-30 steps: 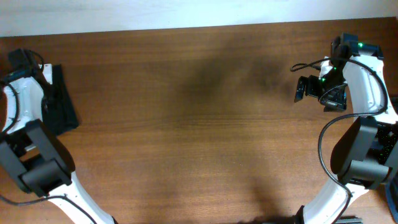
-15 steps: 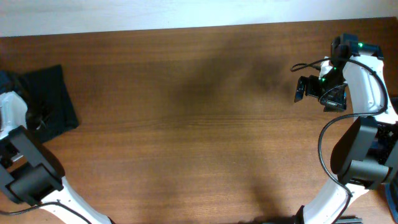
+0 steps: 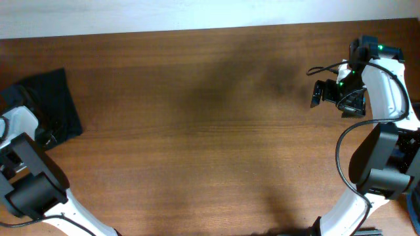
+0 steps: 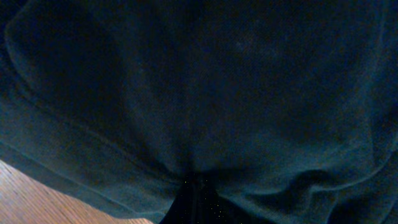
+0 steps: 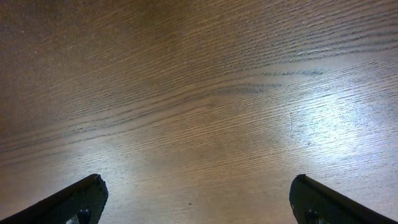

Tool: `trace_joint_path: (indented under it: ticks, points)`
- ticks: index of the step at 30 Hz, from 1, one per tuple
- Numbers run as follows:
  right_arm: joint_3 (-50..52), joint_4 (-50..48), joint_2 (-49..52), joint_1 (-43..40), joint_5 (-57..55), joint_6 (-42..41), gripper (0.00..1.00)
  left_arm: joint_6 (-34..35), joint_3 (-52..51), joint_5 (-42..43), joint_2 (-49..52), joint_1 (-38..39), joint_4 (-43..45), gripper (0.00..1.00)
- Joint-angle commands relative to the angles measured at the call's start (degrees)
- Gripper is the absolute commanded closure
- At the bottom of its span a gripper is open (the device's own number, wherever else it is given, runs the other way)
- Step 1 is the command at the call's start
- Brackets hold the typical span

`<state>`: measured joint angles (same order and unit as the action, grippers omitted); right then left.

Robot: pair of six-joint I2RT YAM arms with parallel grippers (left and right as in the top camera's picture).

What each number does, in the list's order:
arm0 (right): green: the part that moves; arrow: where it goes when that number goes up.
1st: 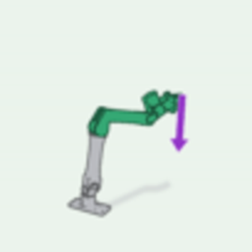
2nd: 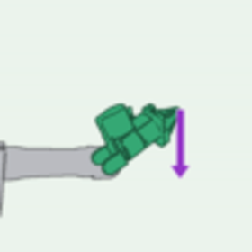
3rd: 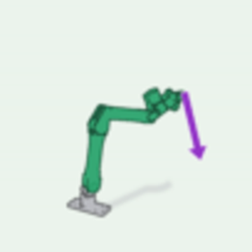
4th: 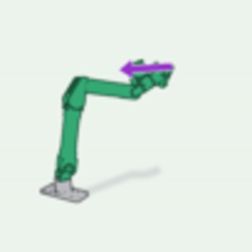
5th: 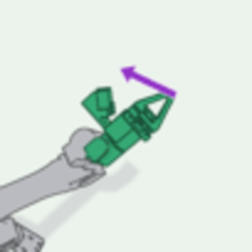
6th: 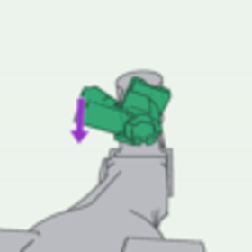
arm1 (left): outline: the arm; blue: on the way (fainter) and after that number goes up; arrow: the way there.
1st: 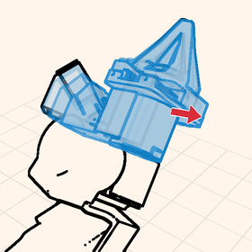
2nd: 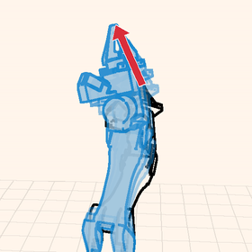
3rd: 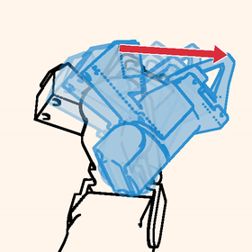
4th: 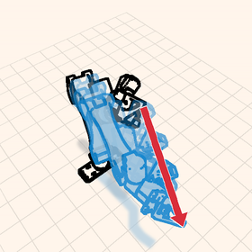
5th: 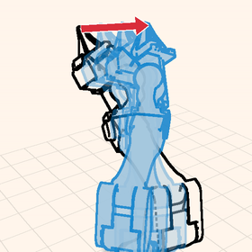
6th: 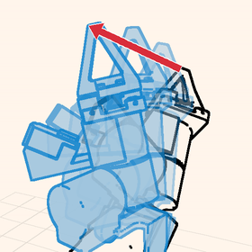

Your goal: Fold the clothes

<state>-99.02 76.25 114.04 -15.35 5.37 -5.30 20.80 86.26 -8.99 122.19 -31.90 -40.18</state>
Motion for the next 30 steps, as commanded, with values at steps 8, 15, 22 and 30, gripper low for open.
trace_joint_path:
  ticks: [8, 15, 22, 30]
  points:
    - [-0.63, -0.15, -1.92, -0.11, -0.72, 0.37, 0.01, -10.23, -1.99, -10.45, 0.98, -0.52, 2.64, 0.99]
    - [-0.63, -0.15, -1.92, -0.11, -0.72, 0.37, 0.01, -10.47, -1.95, -10.36, 0.98, -0.55, 3.93, 1.0]
    - [-0.63, -0.15, -1.92, -0.11, -0.72, 0.37, 0.01, -16.63, -1.57, -10.32, 0.9, -0.57, 7.06, 1.0]
    - [-0.63, -0.15, -1.92, -0.11, -0.72, 0.37, 0.01, -21.22, -1.57, -10.32, 0.9, -0.57, 8.72, 0.99]
